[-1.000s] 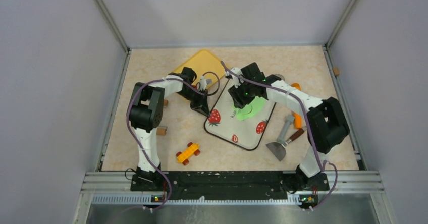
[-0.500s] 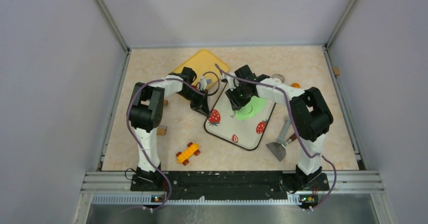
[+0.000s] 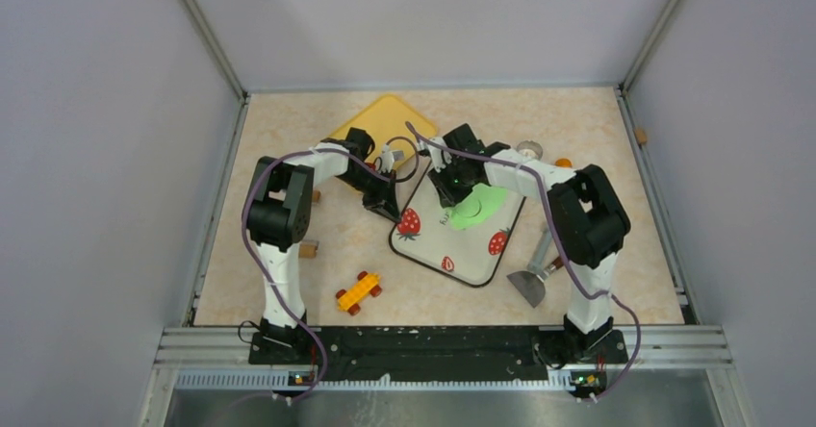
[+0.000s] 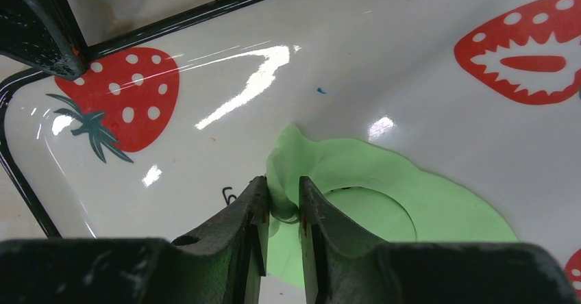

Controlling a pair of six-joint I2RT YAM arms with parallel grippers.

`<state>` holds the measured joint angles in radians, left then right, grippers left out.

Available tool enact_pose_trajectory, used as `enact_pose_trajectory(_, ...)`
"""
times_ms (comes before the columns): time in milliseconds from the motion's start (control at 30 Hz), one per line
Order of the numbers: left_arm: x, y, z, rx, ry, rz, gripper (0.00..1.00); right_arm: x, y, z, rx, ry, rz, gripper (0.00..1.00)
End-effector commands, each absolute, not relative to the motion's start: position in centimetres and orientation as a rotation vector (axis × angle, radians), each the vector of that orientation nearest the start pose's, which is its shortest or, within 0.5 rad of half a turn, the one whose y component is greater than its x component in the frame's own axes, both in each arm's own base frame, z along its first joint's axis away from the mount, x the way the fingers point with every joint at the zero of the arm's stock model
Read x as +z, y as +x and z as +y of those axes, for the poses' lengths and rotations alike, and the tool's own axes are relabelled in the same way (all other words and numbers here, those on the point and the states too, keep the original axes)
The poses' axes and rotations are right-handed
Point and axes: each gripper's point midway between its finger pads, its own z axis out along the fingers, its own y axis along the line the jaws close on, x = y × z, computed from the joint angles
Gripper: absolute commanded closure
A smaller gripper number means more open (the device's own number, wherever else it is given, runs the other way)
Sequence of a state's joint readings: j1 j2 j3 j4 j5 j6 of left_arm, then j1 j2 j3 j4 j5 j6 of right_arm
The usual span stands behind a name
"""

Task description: Roll out the dumpling wrappers from the dough

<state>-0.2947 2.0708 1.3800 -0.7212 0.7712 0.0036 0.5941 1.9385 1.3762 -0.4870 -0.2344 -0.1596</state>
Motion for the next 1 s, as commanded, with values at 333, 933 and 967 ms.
enact_pose_trajectory(333, 1.6, 32.1, -21.3, -1.079, 0.553, 2.838, 1.0, 9.2, 36.5, 27.1, 0.332, -0.988, 2.333, 0.97)
enact_pose_trajectory(933, 1.0, 32.3, -21.1, -1.083, 0.551, 2.859, 1.0, 14.1, 36.0, 15.3, 0.112, -0.768, 2.318, 0.98)
enact_pose_trajectory(967, 0.9, 32.4, -21.1, -1.079, 0.552, 2.861, 1.0, 14.2, 36.2, 14.2, 0.098, -0.738, 2.326, 0.98)
